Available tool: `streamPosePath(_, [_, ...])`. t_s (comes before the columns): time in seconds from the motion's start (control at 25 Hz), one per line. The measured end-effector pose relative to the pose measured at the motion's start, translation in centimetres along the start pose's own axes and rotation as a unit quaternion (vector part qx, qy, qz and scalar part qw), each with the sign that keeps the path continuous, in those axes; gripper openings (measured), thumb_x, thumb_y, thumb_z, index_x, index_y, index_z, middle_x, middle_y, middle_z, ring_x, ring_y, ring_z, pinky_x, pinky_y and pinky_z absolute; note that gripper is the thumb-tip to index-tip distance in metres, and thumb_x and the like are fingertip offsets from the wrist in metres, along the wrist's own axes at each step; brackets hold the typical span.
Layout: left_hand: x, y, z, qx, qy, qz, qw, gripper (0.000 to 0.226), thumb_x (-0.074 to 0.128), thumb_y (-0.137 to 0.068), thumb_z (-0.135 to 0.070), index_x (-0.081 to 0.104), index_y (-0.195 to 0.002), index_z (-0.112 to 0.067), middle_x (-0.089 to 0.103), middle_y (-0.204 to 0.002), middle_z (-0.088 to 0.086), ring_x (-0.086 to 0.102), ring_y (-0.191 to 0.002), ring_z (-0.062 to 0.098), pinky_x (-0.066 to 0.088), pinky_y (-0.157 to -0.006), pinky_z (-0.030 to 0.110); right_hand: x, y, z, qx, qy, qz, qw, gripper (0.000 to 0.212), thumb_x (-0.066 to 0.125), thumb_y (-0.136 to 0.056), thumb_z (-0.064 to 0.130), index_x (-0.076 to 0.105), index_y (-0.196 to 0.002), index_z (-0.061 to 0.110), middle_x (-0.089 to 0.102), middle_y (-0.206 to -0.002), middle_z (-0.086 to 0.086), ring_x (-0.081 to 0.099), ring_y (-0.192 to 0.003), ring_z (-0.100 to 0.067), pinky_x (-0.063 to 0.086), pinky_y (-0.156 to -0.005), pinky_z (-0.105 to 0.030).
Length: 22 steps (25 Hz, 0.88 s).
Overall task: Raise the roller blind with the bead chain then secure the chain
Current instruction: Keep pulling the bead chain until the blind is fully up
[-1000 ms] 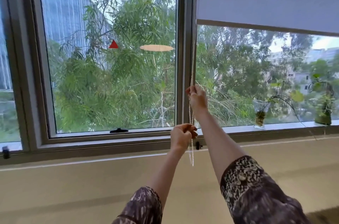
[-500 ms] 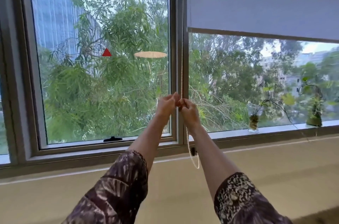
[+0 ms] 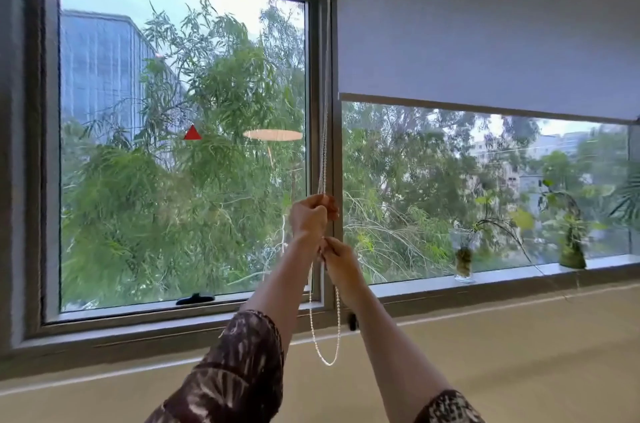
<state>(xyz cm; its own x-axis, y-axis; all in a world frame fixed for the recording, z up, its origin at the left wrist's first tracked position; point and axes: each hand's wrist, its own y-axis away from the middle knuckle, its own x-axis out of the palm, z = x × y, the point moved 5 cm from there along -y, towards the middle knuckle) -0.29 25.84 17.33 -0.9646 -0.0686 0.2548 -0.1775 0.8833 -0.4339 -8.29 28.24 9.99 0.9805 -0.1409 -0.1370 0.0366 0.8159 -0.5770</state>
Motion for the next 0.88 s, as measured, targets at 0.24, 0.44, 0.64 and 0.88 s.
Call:
streamPosePath(0.24, [-2.6, 1.0, 1.7, 0.031, -0.038, 0.001, 0.999, 0.035, 0.052, -0.084, 0.012, 0.073, -0.079, -0.016, 0.073, -0.078, 0.008, 0.07, -0.074, 0.022, 0.06, -0.068, 0.032, -1.7, -2.0, 2.1, 0.055, -0.109, 0.005, 0.992, 0.035, 0.037, -0.1, 0.019, 0.065, -0.101, -0.002, 0.07, -0.092, -0.015, 0.065, -0.076, -0.019, 0.051, -0.057, -0.018])
streamPosePath(0.44, [-2.6, 4.1, 4.1, 0.008, -0.037, 0.021, 0.999, 0.036, 0.049, -0.079, 0.019, 0.073, -0.08, -0.008, 0.072, -0.075, 0.014, 0.067, -0.069, 0.025, 0.061, -0.067, 0.037, -1.4, -5.5, 7.5, 0.013, -0.033, -0.061, 0.997, 0.03, 0.04, -0.1, 0.029, 0.063, -0.098, 0.01, 0.066, -0.077, -0.005, 0.059, -0.064, -0.017, 0.048, -0.06, -0.026])
streamPosePath(0.64, [-3.0, 6.4, 5.5, 0.029, -0.052, 0.064, 0.996, 0.041, 0.037, -0.071, 0.026, 0.071, -0.077, 0.003, 0.069, -0.066, 0.015, 0.064, -0.058, 0.023, 0.06, -0.058, 0.03, -0.8, -5.0, 6.1, 0.01, -0.046, -0.076, 0.996, 0.028, 0.039, -0.101, 0.018, 0.062, -0.085, 0.012, 0.053, -0.066, -0.002, 0.043, -0.053, -0.011, 0.035, -0.046, -0.021])
streamPosePath(0.88, [-4.0, 7.6, 8.9, -0.065, -0.086, 0.163, 0.981, 0.049, 0.033, -0.077, 0.027, 0.071, -0.07, -0.004, 0.071, -0.061, 0.006, 0.069, -0.06, 0.019, 0.058, -0.063, 0.026, 0.2, -1.8, 2.1, 0.008, -0.015, -0.084, 0.996, 0.031, 0.041, -0.1, 0.016, 0.059, -0.075, 0.014, 0.05, -0.06, -0.001, 0.04, -0.046, -0.004, 0.031, -0.043, -0.017])
